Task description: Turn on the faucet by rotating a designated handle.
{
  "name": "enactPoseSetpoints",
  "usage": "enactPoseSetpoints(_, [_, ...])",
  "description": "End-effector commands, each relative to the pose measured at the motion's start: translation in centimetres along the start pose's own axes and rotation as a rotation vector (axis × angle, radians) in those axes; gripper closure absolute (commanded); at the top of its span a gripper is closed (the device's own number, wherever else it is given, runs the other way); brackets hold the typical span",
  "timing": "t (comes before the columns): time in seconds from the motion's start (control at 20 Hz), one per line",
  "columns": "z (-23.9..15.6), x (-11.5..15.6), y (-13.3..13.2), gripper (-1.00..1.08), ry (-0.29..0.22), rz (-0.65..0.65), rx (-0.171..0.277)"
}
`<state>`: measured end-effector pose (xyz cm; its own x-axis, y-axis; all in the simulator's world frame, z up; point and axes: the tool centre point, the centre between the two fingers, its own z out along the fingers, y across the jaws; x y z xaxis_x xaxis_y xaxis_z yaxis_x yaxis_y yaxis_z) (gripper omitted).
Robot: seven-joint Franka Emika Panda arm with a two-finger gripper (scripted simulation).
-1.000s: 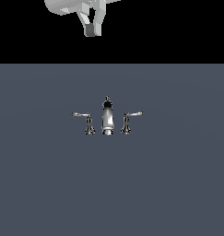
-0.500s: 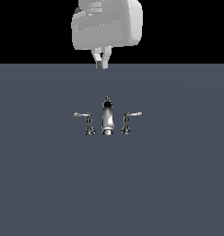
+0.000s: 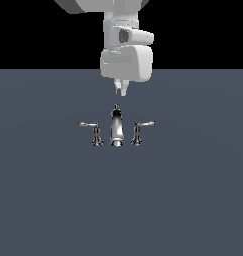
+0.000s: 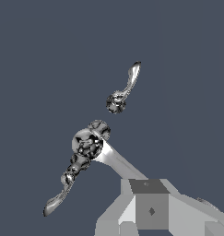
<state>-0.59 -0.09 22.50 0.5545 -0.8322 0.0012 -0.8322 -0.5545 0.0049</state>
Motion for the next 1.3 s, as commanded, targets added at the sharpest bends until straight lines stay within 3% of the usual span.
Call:
enactPoseSetpoints(0.0, [1.6, 1.6, -0.7, 1.08, 0.001, 0.064, 0.0])
enactPoseSetpoints(0.7, [10.2, 10.7, -2.5, 1.08, 0.001, 0.405, 0.001])
enactPoseSetpoints(1.25, [13.0, 14.2, -2.5, 1.08, -0.002, 0.528, 0.004])
